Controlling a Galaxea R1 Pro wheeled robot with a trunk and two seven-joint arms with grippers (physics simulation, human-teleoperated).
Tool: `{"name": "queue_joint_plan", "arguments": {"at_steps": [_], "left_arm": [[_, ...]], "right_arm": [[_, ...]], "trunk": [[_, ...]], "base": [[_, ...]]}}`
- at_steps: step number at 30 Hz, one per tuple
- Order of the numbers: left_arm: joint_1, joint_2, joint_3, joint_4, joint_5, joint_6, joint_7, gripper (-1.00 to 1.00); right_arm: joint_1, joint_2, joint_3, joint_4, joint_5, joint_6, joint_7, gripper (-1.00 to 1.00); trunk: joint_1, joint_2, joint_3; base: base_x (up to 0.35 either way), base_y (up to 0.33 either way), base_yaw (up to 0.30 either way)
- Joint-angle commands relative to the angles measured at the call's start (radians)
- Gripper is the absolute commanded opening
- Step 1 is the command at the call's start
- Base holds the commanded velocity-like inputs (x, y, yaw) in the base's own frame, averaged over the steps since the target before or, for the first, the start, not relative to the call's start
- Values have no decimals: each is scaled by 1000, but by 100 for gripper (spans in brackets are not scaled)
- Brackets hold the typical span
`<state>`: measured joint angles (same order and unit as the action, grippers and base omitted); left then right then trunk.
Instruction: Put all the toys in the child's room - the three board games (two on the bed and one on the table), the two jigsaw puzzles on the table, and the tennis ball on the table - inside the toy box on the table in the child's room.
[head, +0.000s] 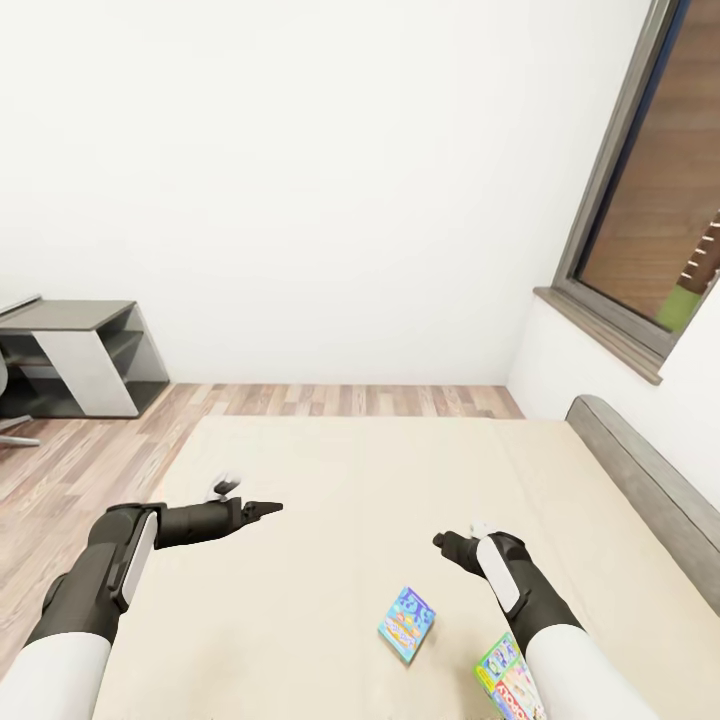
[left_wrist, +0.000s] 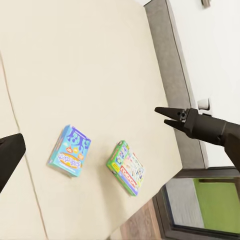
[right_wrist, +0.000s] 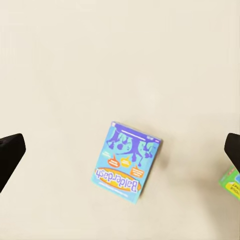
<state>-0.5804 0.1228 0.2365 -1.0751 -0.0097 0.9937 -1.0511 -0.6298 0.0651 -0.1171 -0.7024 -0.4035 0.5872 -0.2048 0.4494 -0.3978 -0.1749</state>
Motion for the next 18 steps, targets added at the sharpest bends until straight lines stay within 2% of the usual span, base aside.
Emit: {"name": "queue_joint_plan", "arguments": {"at_steps": [1,18], "left_arm": [[-1,0,1,0,-1,8,-4,100],[-1,0,1,0,-1,8,-4,100]], "right_arm": [[0,1,-3,-2,-11,3,-8,100],[-1,1,-3,-2,-11,3,-7,100]], "trunk": [[1,-2,-4],[1,-2,-32]], "base": [[0,0,0],[0,0,0]]}}
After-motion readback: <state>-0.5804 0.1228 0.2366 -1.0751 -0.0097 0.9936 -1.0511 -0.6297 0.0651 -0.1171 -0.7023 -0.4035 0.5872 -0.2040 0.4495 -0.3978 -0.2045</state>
